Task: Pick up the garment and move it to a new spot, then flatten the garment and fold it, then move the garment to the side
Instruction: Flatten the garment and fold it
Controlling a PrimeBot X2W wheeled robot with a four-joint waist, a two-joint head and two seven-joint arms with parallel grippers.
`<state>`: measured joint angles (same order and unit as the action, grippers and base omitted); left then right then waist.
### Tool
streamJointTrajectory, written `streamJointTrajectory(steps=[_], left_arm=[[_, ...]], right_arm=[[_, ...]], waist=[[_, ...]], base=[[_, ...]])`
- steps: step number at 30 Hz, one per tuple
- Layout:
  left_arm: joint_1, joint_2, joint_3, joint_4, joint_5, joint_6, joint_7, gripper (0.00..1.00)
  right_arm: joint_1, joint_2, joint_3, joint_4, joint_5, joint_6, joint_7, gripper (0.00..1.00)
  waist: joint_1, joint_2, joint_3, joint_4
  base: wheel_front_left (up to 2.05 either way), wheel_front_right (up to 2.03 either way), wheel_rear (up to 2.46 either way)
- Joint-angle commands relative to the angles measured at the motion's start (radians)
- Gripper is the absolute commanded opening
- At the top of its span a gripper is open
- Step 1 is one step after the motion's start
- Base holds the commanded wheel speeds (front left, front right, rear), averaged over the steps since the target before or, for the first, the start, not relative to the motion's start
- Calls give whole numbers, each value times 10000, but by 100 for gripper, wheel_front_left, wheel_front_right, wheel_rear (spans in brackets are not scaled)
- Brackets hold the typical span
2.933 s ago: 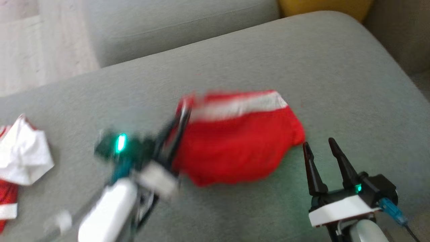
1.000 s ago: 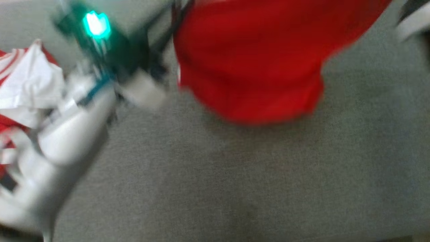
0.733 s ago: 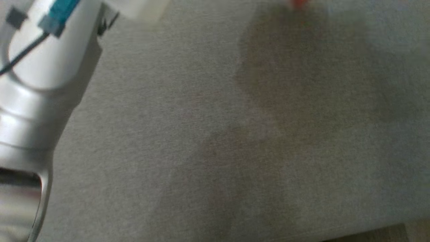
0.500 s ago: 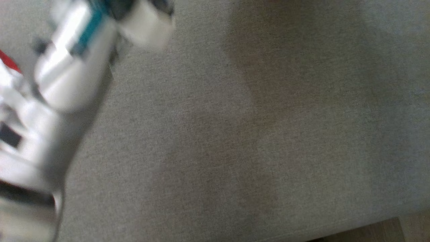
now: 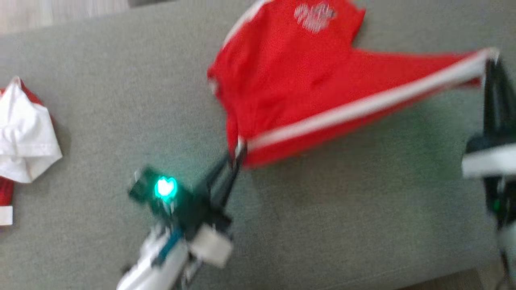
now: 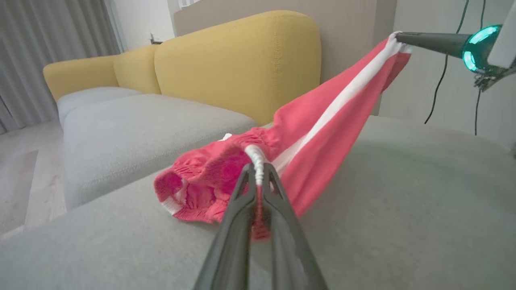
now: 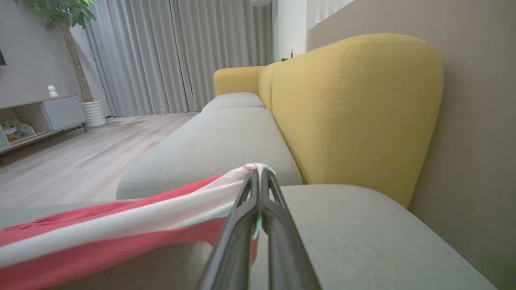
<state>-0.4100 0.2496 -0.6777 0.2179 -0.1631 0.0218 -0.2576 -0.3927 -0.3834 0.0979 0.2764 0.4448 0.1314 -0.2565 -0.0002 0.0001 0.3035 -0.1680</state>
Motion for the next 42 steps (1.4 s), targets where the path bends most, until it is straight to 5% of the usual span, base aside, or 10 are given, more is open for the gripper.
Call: streamJointTrajectory(steps=[1,7,14,24,42], left_arm=[[448,116,401,-591,17,225,-40,0],[2965,199,408,-1658,195,559,-41,0],[3041,-74,637,-1881,17,390,-41,0],[726,-1534,778,215,-1087,-446,39,0],[-2007,-1990,52,1705,-2369,531,-36,4]], right_arm=[[647,-57,-164,-643,-150,-7,-52,0],[3739,498,-1414,-2747,-394,-7,759,0],[3753,507,-1802,-3673,-805,-7,1863,0],[573,-770,-554,-930,-821,-7,2433,0],[-4706,-1972,3849,3643,-245,-7,2046,0]], waist=[[2,-1,-474,-124],[2,-1,-1364,-87],[2,-1,-1198,287],[2,-1,-89,1478],[2,-1,1488,2667]], base=[[0,0,0],[0,0,0],[0,0,0],[0,0,0],[0,0,0]])
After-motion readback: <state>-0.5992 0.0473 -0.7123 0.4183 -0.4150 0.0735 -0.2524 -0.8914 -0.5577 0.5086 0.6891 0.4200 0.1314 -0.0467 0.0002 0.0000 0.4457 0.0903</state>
